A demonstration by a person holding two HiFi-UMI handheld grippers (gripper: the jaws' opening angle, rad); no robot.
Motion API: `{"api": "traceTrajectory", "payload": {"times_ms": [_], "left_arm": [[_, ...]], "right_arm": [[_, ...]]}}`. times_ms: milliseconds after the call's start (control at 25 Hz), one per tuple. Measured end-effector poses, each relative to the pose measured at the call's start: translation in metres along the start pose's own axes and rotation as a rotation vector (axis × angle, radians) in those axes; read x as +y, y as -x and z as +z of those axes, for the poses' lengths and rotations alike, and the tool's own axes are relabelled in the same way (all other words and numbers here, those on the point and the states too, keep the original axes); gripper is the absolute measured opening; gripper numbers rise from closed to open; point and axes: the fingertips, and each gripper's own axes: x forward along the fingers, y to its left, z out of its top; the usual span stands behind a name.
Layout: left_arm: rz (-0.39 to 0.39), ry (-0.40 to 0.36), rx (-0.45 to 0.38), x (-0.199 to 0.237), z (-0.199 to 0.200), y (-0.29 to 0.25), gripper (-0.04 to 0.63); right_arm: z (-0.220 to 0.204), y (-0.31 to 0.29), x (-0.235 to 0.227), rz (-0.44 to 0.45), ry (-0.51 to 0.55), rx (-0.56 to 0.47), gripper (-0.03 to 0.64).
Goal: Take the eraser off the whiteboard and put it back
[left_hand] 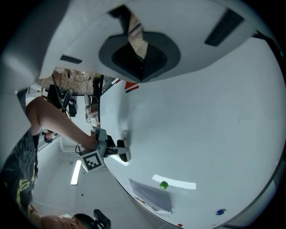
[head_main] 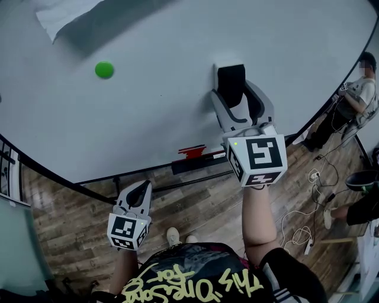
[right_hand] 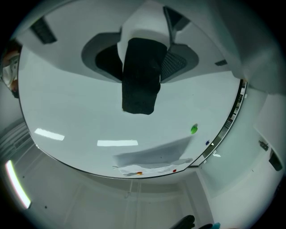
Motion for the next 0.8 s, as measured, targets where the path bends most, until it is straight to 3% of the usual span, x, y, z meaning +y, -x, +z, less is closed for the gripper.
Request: {"api": "traceTrajectory", "payload": {"times_ms": [800], "left_arm": [[-0.001, -0.001, -0.014, 0.0028, 0.0038, 0.0033, 0.008]], "right_arm": [[0.0023, -0.0007, -0.0006, -0.017, -0.040, -0.027, 0.250]]}}
